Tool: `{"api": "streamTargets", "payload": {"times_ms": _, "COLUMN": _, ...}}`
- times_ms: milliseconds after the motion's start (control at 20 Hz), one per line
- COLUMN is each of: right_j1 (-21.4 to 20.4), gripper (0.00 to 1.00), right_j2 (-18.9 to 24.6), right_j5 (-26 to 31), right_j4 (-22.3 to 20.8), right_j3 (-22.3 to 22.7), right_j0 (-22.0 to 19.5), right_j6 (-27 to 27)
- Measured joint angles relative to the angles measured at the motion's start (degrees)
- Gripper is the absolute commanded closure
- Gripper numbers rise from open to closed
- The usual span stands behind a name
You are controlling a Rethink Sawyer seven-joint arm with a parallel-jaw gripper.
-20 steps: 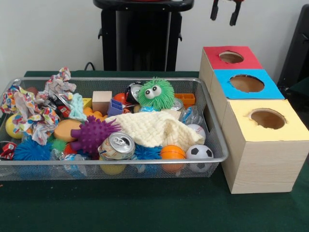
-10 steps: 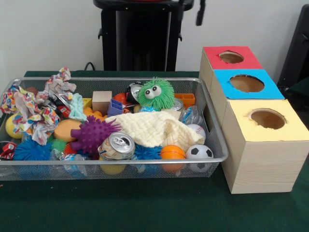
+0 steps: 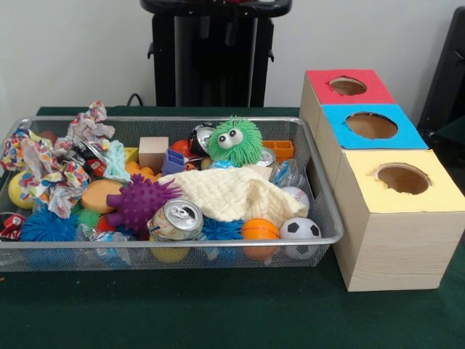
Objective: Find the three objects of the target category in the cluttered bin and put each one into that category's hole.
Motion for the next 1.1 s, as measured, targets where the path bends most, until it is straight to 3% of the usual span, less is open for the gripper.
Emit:
{"api": "streamTargets", "payload": {"times_ms": 300, "right_j1": -0.4, "gripper": 0.0, "right_j2": 5.89, "right_j5": 0.07, "right_j4": -7.42, "right_j3": 2.51, "right_j0": -9.12, "right_j6": 0.0}}
{"api": "streamTargets", "payload": {"times_ms": 550, "right_j1": -1.28, "gripper": 0.0, "right_j2": 10.69, "right_j5": 0.05, "right_j4": -11.13, "right_j3": 4.97, "right_j0": -16.05, "right_j6": 0.0}}
{"api": "streamTargets", "payload": {"times_ms": 1100, "right_j1": -4.68, "gripper": 0.0, "right_j2": 17.57, "right_j5": 0.07, "right_j4": -12.34, "right_j3": 8.53, "right_j0": -21.03, "right_j6": 0.0}}
